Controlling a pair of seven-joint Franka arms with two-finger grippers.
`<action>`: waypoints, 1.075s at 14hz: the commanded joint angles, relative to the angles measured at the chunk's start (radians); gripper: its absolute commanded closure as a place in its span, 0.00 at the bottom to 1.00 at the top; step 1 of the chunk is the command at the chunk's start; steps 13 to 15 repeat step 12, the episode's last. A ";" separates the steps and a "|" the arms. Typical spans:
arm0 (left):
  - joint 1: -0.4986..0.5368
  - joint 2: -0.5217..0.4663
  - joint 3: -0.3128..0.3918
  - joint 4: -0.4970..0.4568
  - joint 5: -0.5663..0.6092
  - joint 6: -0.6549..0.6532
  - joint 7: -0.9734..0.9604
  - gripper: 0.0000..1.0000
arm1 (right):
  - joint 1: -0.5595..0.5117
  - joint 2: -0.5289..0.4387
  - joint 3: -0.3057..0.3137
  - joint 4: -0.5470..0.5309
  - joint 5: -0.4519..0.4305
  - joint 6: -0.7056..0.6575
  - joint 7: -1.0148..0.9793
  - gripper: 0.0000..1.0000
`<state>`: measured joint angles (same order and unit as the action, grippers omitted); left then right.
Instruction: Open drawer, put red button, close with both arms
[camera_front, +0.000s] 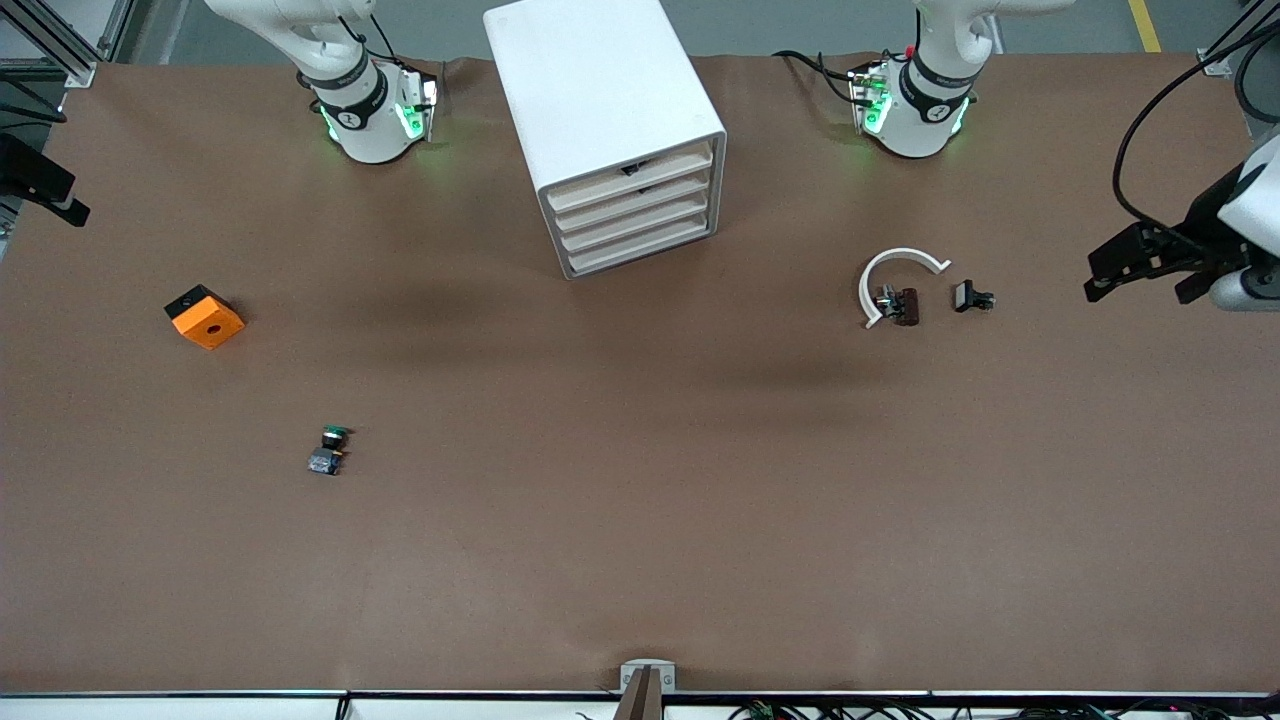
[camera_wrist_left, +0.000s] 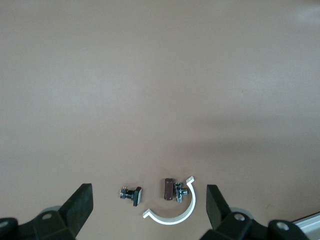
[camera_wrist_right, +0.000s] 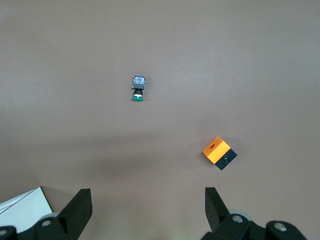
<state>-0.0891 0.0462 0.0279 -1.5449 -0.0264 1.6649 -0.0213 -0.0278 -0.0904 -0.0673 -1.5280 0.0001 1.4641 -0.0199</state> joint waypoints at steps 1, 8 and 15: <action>-0.003 0.020 -0.002 0.054 0.022 -0.013 0.007 0.00 | -0.003 -0.028 -0.002 -0.027 0.001 0.007 -0.005 0.00; 0.006 0.009 0.000 0.052 0.020 -0.062 -0.002 0.00 | -0.003 -0.029 -0.002 -0.027 0.001 0.004 -0.005 0.00; 0.008 0.009 0.001 0.055 0.019 -0.062 -0.003 0.00 | -0.003 -0.029 -0.002 -0.027 0.001 0.004 -0.005 0.00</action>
